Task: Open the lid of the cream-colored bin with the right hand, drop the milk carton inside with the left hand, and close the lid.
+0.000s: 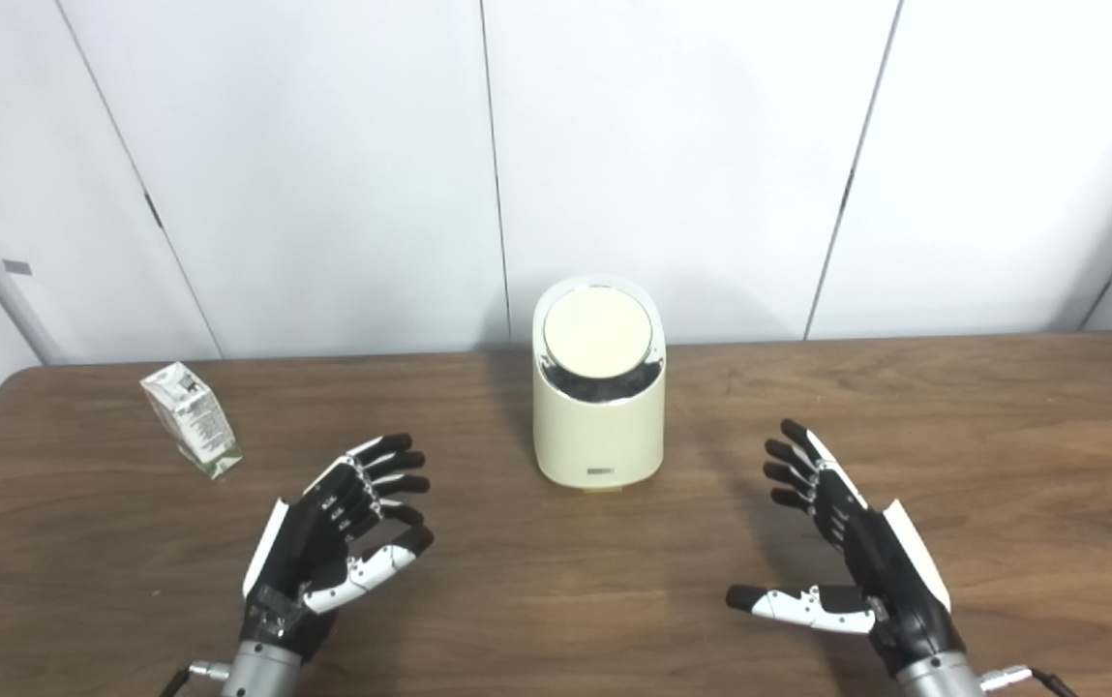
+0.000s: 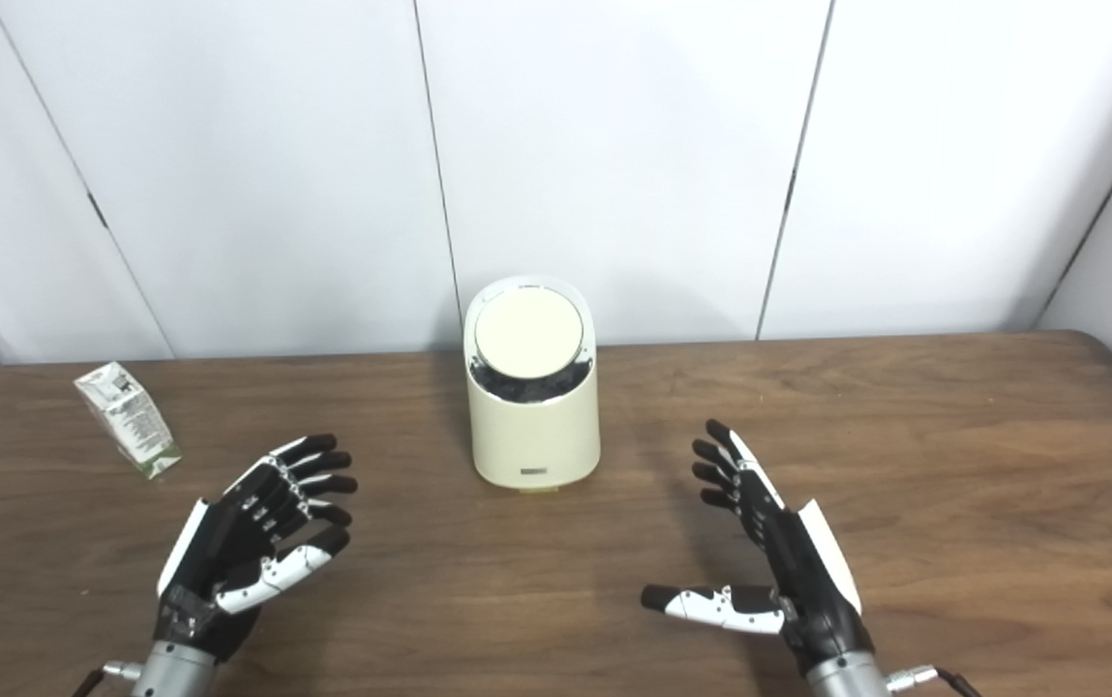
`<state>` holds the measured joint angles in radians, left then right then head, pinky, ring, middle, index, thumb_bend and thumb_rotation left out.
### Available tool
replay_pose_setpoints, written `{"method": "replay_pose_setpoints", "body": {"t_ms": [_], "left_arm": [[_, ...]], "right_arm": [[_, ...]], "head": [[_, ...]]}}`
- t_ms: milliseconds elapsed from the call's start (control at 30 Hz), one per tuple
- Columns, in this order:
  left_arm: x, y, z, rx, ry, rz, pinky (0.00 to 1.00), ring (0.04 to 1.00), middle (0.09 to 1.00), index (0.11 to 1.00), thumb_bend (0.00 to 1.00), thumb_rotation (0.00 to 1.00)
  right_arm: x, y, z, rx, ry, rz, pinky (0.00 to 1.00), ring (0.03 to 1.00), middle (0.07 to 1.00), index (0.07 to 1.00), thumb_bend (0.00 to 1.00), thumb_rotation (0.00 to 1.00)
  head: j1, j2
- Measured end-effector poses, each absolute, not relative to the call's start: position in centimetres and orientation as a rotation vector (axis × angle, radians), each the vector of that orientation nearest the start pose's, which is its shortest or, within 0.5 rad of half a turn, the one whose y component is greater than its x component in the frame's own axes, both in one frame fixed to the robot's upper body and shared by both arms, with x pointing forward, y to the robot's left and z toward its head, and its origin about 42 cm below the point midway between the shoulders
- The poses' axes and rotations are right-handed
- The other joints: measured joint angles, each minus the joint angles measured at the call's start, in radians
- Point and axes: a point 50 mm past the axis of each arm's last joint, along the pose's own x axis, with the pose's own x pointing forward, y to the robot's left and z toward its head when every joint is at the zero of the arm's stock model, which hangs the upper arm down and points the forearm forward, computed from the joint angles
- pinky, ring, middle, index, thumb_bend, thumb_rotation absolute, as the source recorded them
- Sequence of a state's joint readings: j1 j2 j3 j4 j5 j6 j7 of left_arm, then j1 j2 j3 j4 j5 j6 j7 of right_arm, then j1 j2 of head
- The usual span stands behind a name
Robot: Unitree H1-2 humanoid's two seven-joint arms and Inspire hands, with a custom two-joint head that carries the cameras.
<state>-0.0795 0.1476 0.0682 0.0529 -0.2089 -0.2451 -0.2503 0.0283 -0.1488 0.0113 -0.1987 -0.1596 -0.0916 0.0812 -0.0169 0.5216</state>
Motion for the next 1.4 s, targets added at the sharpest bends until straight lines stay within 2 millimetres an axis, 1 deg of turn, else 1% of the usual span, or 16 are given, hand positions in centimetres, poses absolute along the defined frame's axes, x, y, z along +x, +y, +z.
{"method": "replay_pose_setpoints", "body": {"t_ms": [133, 500, 567, 600, 633, 667, 767, 800, 900, 933, 967, 1000, 1033, 1067, 1167, 1400], "left_arm": [[30.8, 26.3, 12.7, -0.024, -0.286, -0.187, 0.53, 0.662, 0.735, 0.747, 0.71, 0.14], [31.0, 26.2, 12.7, -0.025, -0.289, -0.188, 0.52, 0.657, 0.730, 0.743, 0.72, 0.15], [31.0, 26.2, 12.7, -0.025, -0.290, -0.189, 0.52, 0.661, 0.731, 0.747, 0.73, 0.16], [31.0, 26.2, 12.7, -0.026, -0.290, -0.189, 0.52, 0.661, 0.730, 0.748, 0.73, 0.16], [31.1, 26.2, 12.7, -0.027, -0.292, -0.190, 0.52, 0.662, 0.729, 0.749, 0.73, 0.16], [31.2, 26.2, 12.7, -0.029, -0.294, -0.191, 0.52, 0.663, 0.729, 0.749, 0.74, 0.15], [31.7, 26.2, 12.7, -0.044, -0.313, -0.198, 0.52, 0.663, 0.730, 0.751, 0.74, 0.15], [31.8, 26.1, 12.7, -0.044, -0.315, -0.201, 0.52, 0.661, 0.730, 0.752, 0.73, 0.15], [32.0, 26.2, 12.6, -0.042, -0.316, -0.204, 0.52, 0.658, 0.728, 0.751, 0.73, 0.15], [32.0, 26.1, 12.6, -0.042, -0.317, -0.204, 0.52, 0.658, 0.729, 0.751, 0.73, 0.15], [32.1, 26.1, 12.6, -0.042, -0.319, -0.203, 0.52, 0.656, 0.729, 0.750, 0.73, 0.15], [32.2, 26.2, 12.6, -0.042, -0.321, -0.201, 0.52, 0.657, 0.729, 0.750, 0.73, 0.14], [32.3, 26.2, 12.6, -0.042, -0.323, -0.200, 0.52, 0.659, 0.732, 0.749, 0.72, 0.13], [32.4, 26.2, 12.6, -0.041, -0.327, -0.200, 0.52, 0.660, 0.733, 0.750, 0.71, 0.12], [32.6, 26.1, 12.6, -0.039, -0.342, -0.203, 0.52, 0.663, 0.741, 0.753, 0.68, 0.09], [33.0, 26.0, 12.7, -0.036, -0.362, -0.211, 0.53, 0.668, 0.747, 0.755, 0.67, 0.08]], "right_arm": [[27.2, -24.4, 15.0, -0.316, -0.252, 0.102, 0.82, 0.869, 0.905, 0.950, 0.72, 0.12], [27.2, -24.4, 15.1, -0.310, -0.254, 0.102, 0.83, 0.873, 0.909, 0.947, 0.72, 0.13], [27.2, -24.4, 15.1, -0.311, -0.254, 0.102, 0.82, 0.867, 0.906, 0.944, 0.72, 0.14], [27.2, -24.4, 15.1, -0.312, -0.254, 0.102, 0.82, 0.865, 0.905, 0.945, 0.72, 0.14], [27.2, -24.4, 15.1, -0.314, -0.254, 0.102, 0.82, 0.864, 0.905, 0.945, 0.72, 0.14], [27.3, -24.4, 15.1, -0.315, -0.254, 0.102, 0.82, 0.862, 0.904, 0.946, 0.71, 0.14], [27.7, -24.4, 14.6, -0.319, -0.238, 0.101, 0.81, 0.856, 0.903, 0.946, 0.71, 0.16], [27.8, -24.4, 14.5, -0.325, -0.236, 0.101, 0.80, 0.857, 0.905, 0.946, 0.70, 0.17], [28.2, -24.1, 15.0, -0.343, -0.252, 0.106, 0.77, 0.854, 0.904, 0.937, 0.71, 0.18], [28.5, -24.1, 15.3, -0.348, -0.259, 0.107, 0.76, 0.855, 0.903, 0.935, 0.72, 0.20], [28.8, -23.9, 15.7, -0.356, -0.269, 0.108, 0.75, 0.855, 0.901, 0.932, 0.72, 0.21], [29.2, -23.8, 16.2, -0.366, -0.277, 0.107, 0.75, 0.857, 0.904, 0.932, 0.72, 0.21], [29.8, -23.7, 16.8, -0.376, -0.284, 0.104, 0.74, 0.856, 0.907, 0.932, 0.72, 0.21], [30.2, -23.6, 17.4, -0.388, -0.295, 0.100, 0.75, 0.857, 0.912, 0.933, 0.72, 0.22], [31.7, -23.3, 19.6, -0.409, -0.318, 0.082, 0.78, 0.873, 0.928, 0.937, 0.75, 0.26], [35.6, -23.0, 24.8, -0.435, -0.356, 0.050, 0.80, 0.898, 0.947, 0.933, 0.80, 0.36]], "head": [[0.000, -0.002], [0.000, -0.003], [-0.009, -0.009], [-0.015, -0.026], [-0.015, -0.026], [-0.015, -0.037], [-0.018, -0.049], [-0.021, -0.060], [-0.025, -0.066], [-0.029, -0.075], [-0.029, -0.075], [-0.034, -0.087], [-0.035, -0.090], [-0.035, -0.092], [-0.038, -0.097], [-0.038, -0.098]]}}
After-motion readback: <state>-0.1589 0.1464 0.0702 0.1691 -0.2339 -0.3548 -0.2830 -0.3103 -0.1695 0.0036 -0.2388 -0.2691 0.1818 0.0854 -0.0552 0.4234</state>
